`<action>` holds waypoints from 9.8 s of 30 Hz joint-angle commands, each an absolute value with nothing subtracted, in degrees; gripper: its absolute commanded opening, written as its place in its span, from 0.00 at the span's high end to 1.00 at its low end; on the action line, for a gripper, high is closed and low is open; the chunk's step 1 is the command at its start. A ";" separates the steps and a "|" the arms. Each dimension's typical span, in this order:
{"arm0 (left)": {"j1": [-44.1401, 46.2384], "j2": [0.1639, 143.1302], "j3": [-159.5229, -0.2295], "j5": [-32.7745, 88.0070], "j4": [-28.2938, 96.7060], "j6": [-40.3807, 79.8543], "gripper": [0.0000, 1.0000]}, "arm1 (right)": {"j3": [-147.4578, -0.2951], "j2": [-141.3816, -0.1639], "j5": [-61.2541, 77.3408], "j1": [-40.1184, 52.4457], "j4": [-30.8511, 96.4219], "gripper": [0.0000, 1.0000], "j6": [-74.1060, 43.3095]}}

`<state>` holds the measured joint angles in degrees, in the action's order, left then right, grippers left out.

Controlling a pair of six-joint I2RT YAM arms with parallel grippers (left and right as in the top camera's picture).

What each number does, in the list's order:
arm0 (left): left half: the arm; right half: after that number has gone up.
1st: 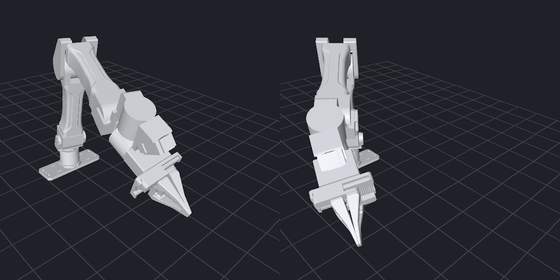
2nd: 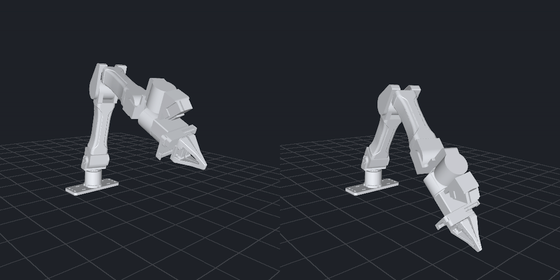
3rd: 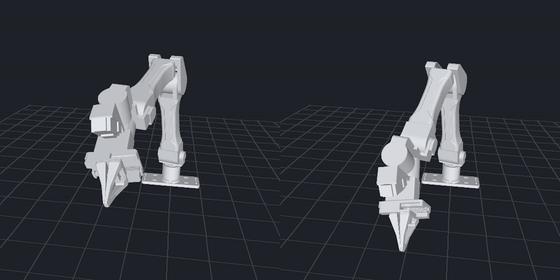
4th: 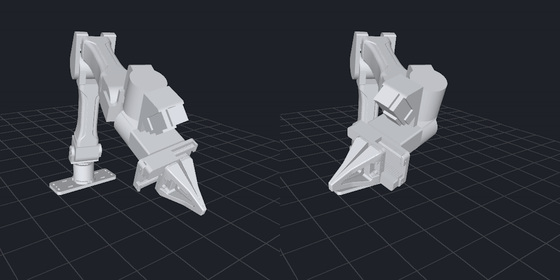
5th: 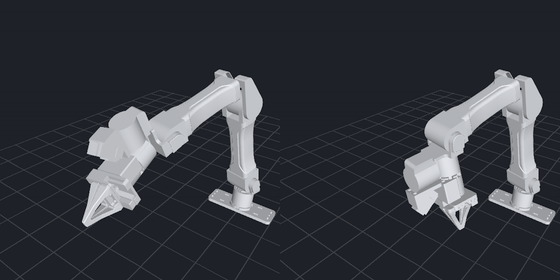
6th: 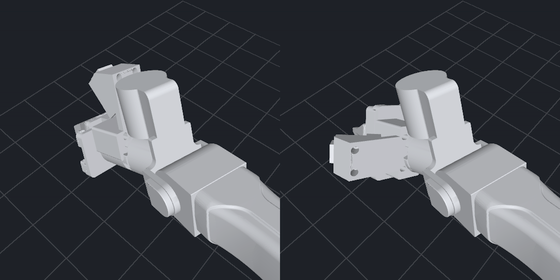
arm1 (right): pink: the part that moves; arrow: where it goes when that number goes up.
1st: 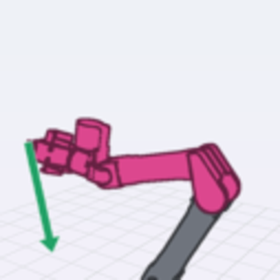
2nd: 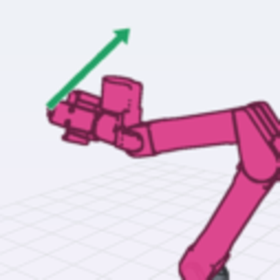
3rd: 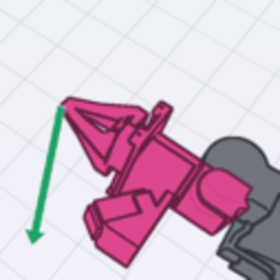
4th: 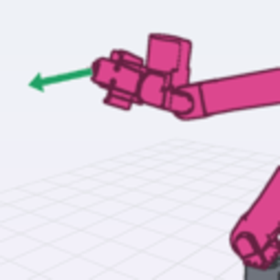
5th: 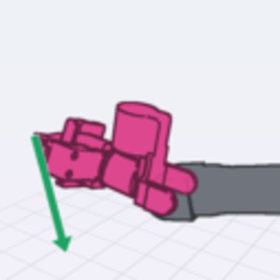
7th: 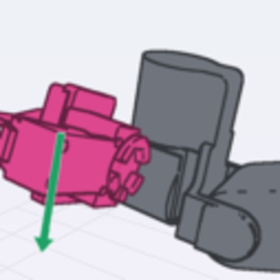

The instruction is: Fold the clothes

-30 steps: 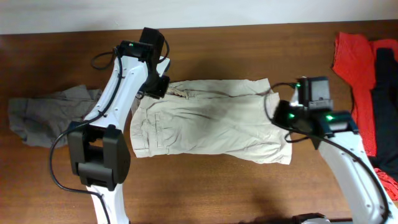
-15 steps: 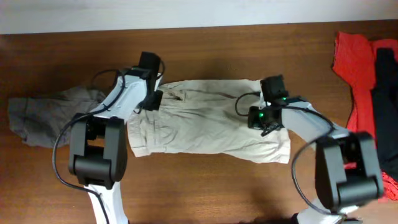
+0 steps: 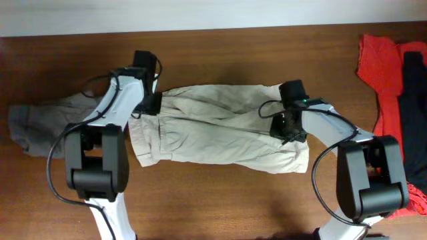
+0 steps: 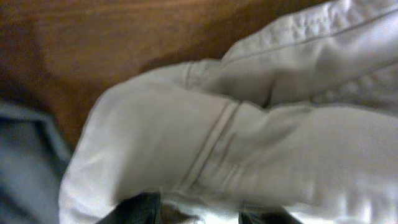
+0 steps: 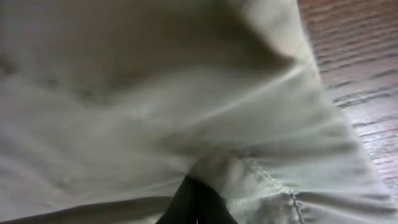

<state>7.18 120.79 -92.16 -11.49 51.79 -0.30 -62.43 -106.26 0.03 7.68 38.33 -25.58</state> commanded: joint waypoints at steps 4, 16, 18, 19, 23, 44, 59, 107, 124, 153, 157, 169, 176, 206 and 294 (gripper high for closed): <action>5.08 111.85 -101.21 -15.25 60.82 1.80 0.58 | -59.29 -105.14 -4.40 4.43 41.54 0.87 -21.37; 5.02 97.34 -102.72 -11.79 73.32 5.93 0.48 | -59.81 -79.48 1.67 4.43 45.28 0.06 -21.41; 4.93 97.41 -101.43 -9.10 75.35 6.07 0.48 | -59.81 -76.82 2.81 4.43 45.36 0.04 -21.41; 4.82 97.49 -99.72 -7.53 75.46 6.26 0.48 | -59.81 -75.75 3.31 4.43 45.52 0.03 -21.41; 3.05 97.49 -87.64 0.91 69.08 6.24 0.41 | -59.81 -74.17 4.38 4.43 46.17 0.03 -21.37; -2.48 99.00 -57.56 27.66 39.38 0.16 0.05 | -59.81 -74.35 4.54 4.43 49.12 0.04 -17.76; 2.09 110.15 -57.58 34.72 30.68 0.40 0.21 | -59.81 -74.35 4.51 4.43 49.17 0.07 -17.76; 43.86 103.22 -92.31 -15.05 66.48 -0.47 0.99 | -59.81 -74.35 5.82 -10.00 50.74 0.15 -37.17; 47.64 118.10 -92.68 -5.08 56.27 3.25 0.28 | -59.81 -74.35 12.27 -16.14 50.87 0.15 -32.77; 21.34 120.16 -119.04 7.57 74.24 -3.88 0.99 | -59.79 -76.09 44.16 5.54 36.73 0.84 -15.33; 19.27 123.26 -115.24 20.95 71.83 -12.75 1.00 | -59.79 -80.47 38.30 15.09 28.53 0.85 -20.58; 19.92 135.37 -112.16 17.54 65.19 -14.59 1.00 | -59.79 -105.84 26.24 23.11 23.83 0.96 -32.93; 19.44 137.91 -112.16 14.28 64.34 -13.76 0.99 | -59.81 -109.01 15.27 20.73 34.30 0.96 -43.00; 14.20 137.32 -136.00 13.47 86.21 -8.58 0.95 | -59.68 -89.47 20.49 -0.23 44.73 0.26 -12.36; 8.67 137.29 -136.00 14.35 88.95 -7.35 0.94 | -67.72 -113.47 28.80 -18.39 31.42 0.04 4.54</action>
<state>7.53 136.84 -135.24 12.67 89.41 -7.44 -67.99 -110.39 23.75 -17.65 32.36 2.66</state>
